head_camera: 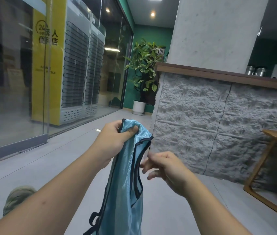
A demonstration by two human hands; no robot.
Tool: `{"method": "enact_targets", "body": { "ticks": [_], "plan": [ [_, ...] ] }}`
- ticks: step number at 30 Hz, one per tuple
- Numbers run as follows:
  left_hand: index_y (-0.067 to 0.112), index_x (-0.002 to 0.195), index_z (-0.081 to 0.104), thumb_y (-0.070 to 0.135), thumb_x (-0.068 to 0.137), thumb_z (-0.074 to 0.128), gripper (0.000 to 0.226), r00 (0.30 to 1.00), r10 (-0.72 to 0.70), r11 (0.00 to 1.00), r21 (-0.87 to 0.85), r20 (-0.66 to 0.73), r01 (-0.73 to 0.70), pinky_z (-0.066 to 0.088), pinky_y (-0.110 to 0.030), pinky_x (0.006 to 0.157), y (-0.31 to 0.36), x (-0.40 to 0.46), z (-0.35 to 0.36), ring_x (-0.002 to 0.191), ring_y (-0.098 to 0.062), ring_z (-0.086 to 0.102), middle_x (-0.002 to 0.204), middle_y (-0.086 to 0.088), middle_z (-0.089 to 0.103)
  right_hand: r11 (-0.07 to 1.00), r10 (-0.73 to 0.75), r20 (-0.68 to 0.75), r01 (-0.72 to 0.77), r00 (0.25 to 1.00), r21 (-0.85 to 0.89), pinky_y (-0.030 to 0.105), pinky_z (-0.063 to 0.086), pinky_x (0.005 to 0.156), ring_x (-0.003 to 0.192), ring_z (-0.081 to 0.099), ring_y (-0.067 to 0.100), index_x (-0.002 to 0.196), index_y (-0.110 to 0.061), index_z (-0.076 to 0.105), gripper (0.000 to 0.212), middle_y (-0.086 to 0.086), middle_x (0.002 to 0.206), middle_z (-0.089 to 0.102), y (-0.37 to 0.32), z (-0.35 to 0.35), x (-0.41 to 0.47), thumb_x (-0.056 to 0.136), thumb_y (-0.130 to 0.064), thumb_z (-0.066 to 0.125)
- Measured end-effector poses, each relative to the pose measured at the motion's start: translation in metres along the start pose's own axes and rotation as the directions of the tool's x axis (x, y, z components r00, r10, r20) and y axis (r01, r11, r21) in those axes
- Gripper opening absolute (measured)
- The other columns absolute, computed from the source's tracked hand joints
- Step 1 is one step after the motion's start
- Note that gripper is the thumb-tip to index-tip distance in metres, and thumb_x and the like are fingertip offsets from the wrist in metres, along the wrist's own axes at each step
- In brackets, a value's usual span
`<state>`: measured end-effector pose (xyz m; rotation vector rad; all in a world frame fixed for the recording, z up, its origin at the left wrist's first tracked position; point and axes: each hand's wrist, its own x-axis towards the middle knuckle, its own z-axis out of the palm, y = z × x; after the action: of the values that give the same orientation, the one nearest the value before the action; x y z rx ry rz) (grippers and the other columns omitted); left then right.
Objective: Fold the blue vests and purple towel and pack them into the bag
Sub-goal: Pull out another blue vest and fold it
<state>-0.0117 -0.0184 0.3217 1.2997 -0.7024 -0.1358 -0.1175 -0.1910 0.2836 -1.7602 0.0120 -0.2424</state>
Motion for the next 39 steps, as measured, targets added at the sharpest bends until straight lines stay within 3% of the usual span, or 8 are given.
{"method": "enact_targets", "body": {
  "ticks": [4, 8, 12, 19, 22, 33, 36, 39],
  "plan": [
    [0.017, 0.096, 0.075, 0.040, 0.079, 0.077, 0.028, 0.999, 0.032, 0.999, 0.030, -0.036, -0.030, 0.058, -0.034, 0.074, -0.001, 0.006, 0.003, 0.080, -0.019, 0.074, 0.087, -0.001, 0.080, 0.978, 0.029, 0.162, 0.005, 0.986, -0.207, 0.039, 0.053, 0.097, 0.117, 0.067, 0.030, 0.108, -0.002, 0.079, 0.046, 0.013, 0.122, 0.074, 0.007, 0.008, -0.005, 0.065, -0.013, 0.069],
    [0.017, 0.095, 0.075, 0.033, 0.085, 0.076, 0.019, 0.997, 0.038, 0.999, -0.005, -0.063, -0.039, 0.057, -0.034, 0.072, -0.001, 0.013, 0.002, 0.079, -0.019, 0.075, 0.086, -0.002, 0.080, 0.801, 0.175, 0.205, -0.018, 0.963, -0.599, 0.046, 0.056, 0.099, 0.109, 0.068, 0.027, 0.110, -0.013, 0.073, 0.044, -0.002, 0.122, 0.069, 0.010, 0.025, -0.007, 0.067, -0.016, 0.072],
    [0.016, 0.097, 0.074, 0.029, 0.091, 0.073, 0.015, 0.995, 0.061, 0.998, -0.025, -0.079, -0.063, 0.056, -0.028, 0.068, 0.001, 0.018, -0.009, 0.077, -0.014, 0.074, 0.085, 0.001, 0.079, 0.619, 0.268, 0.161, -0.042, 0.950, -0.784, 0.042, 0.060, 0.092, 0.101, 0.071, 0.020, 0.104, -0.021, 0.074, 0.031, -0.007, 0.108, 0.076, 0.008, 0.022, -0.008, 0.074, -0.028, 0.075],
    [0.020, 0.102, 0.074, 0.031, 0.093, 0.072, 0.015, 0.988, 0.073, 0.997, 0.010, -0.135, -0.073, 0.060, -0.040, 0.084, -0.001, 0.027, -0.028, 0.094, -0.025, 0.076, 0.097, -0.002, 0.080, 0.497, 0.329, 0.077, -0.103, 0.941, -0.862, 0.029, 0.046, 0.063, 0.066, 0.058, 0.013, 0.085, -0.015, 0.071, 0.017, -0.002, 0.076, 0.070, -0.006, 0.013, -0.007, 0.078, -0.031, 0.072],
    [0.018, 0.103, 0.074, 0.028, 0.096, 0.071, 0.013, 0.984, 0.070, 0.997, 0.035, -0.161, -0.065, 0.061, -0.042, 0.084, -0.005, 0.030, -0.030, 0.094, -0.026, 0.076, 0.097, -0.003, 0.080, 0.524, 0.378, 0.095, -0.128, 0.921, -0.842, 0.028, 0.046, 0.063, 0.063, 0.062, 0.010, 0.071, -0.019, 0.065, 0.008, 0.001, 0.077, 0.078, -0.006, 0.019, -0.008, 0.075, -0.026, 0.064],
    [0.016, 0.103, 0.074, 0.029, 0.099, 0.069, 0.014, 0.975, 0.050, 0.996, 0.081, -0.216, -0.033, 0.063, -0.039, 0.075, -0.012, 0.036, -0.039, 0.087, -0.026, 0.077, 0.092, -0.002, 0.080, 0.623, 0.313, 0.095, -0.129, 0.945, -0.771, 0.026, 0.048, 0.067, 0.063, 0.064, 0.006, 0.068, -0.027, 0.075, 0.022, -0.002, 0.068, 0.073, -0.004, 0.004, -0.005, 0.087, -0.037, 0.082],
    [0.020, 0.104, 0.072, 0.037, 0.101, 0.064, 0.019, 0.965, 0.098, 0.978, 0.201, -0.243, -0.049, 0.062, -0.038, 0.077, -0.010, 0.038, -0.043, 0.089, -0.022, 0.076, 0.093, 0.002, 0.079, 0.739, 0.203, 0.052, -0.119, 0.978, -0.663, 0.030, 0.048, 0.070, 0.065, 0.061, 0.007, 0.073, -0.017, 0.078, 0.014, -0.004, 0.070, 0.070, -0.008, -0.007, -0.004, 0.081, -0.025, 0.087],
    [0.016, 0.105, 0.067, 0.048, 0.102, 0.058, 0.033, 0.944, 0.216, 0.903, 0.418, -0.250, -0.097, 0.059, -0.050, 0.087, -0.010, 0.043, -0.051, 0.094, -0.023, 0.072, 0.098, -0.001, 0.076, 0.912, 0.081, 0.009, -0.070, 0.997, -0.404, 0.040, 0.056, 0.090, 0.085, 0.070, 0.018, 0.091, -0.010, 0.082, 0.019, 0.013, 0.096, 0.080, -0.007, -0.013, -0.002, 0.072, -0.010, 0.084]
  ]
}}
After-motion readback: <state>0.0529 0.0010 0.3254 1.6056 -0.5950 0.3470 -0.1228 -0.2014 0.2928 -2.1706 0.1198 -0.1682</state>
